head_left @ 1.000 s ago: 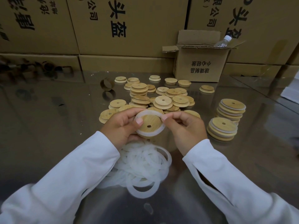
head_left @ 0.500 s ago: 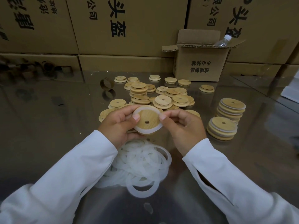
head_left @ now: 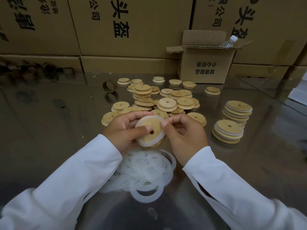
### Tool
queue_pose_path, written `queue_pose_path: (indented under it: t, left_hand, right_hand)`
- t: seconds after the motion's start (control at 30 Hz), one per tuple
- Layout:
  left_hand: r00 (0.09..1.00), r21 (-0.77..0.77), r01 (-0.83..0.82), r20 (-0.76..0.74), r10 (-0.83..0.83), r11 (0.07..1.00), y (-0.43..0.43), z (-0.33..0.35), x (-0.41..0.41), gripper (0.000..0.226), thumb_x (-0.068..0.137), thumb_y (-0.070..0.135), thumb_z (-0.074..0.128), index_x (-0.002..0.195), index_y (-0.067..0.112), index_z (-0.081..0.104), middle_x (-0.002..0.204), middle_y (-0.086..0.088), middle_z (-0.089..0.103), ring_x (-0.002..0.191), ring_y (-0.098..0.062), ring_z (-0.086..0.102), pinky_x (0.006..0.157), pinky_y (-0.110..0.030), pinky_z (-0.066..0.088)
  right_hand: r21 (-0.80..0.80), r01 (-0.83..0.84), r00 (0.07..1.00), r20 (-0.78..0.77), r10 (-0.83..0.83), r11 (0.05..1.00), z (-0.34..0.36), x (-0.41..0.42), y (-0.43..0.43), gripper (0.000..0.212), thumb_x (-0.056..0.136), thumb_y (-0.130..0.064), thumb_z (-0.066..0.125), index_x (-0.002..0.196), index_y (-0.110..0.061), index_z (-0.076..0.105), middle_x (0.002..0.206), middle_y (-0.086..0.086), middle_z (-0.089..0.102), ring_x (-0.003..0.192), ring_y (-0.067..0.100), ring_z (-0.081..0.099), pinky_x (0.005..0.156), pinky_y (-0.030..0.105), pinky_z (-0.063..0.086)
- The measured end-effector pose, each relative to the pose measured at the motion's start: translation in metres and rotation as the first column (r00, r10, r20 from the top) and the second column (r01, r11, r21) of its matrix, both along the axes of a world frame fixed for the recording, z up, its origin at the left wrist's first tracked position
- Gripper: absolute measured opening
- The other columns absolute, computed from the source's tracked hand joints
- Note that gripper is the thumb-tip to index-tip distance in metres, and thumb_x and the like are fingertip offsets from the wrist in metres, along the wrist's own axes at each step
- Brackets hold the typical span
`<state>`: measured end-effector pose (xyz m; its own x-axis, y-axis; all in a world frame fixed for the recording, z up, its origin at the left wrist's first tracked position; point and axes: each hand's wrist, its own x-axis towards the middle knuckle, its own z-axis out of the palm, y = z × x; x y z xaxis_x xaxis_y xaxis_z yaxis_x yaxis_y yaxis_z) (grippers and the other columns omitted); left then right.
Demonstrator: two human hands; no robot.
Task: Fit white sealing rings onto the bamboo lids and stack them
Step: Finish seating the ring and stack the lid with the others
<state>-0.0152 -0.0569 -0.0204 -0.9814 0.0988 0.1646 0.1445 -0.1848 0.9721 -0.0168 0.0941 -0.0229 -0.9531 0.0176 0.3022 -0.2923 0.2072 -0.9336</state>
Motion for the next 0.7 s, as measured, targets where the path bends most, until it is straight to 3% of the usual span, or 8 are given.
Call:
queue_pose_path:
  t: [0.23, 0.5, 0.7]
  left_hand:
    - [0.992, -0.136, -0.088, -0.105, 0.074, 0.987, -0.0058, 0.0029, 0.0004, 0.031, 0.061, 0.016, 0.065, 0.092, 0.013, 0.068, 0.087, -0.002, 0.073, 0.081, -0.013, 0.068, 0.069, -0.020, 0.055]
    - [0.969, -0.156, -0.147, -0.222, 0.110, 0.977, -0.0053, 0.0054, 0.0004, 0.028, 0.063, 0.018, 0.066, 0.091, 0.016, 0.067, 0.084, 0.005, 0.073, 0.082, -0.009, 0.068, 0.068, -0.016, 0.052]
    - [0.974, -0.129, -0.138, -0.195, 0.112, 0.982, -0.0045, 0.0043, 0.0012, 0.029, 0.061, 0.018, 0.066, 0.090, 0.016, 0.067, 0.083, 0.004, 0.073, 0.082, -0.011, 0.068, 0.068, -0.019, 0.054]
  right_hand:
    - [0.155, -0.003, 0.990, -0.137, 0.025, 0.988, 0.0012, 0.0028, 0.0008, 0.008, 0.081, -0.023, 0.066, 0.075, -0.027, 0.063, 0.083, -0.010, 0.064, 0.078, 0.000, 0.057, 0.069, 0.010, 0.046]
    - [0.171, 0.042, 0.977, -0.215, -0.005, 0.984, 0.0073, 0.0018, 0.0038, 0.012, 0.080, -0.021, 0.067, 0.071, -0.027, 0.062, 0.080, -0.009, 0.063, 0.080, -0.004, 0.052, 0.065, 0.000, 0.036]
    - [0.157, 0.015, 0.978, -0.209, 0.019, 0.987, 0.0075, 0.0035, 0.0047, 0.008, 0.080, -0.021, 0.067, 0.074, -0.025, 0.064, 0.079, -0.010, 0.064, 0.078, -0.002, 0.054, 0.067, 0.002, 0.039]
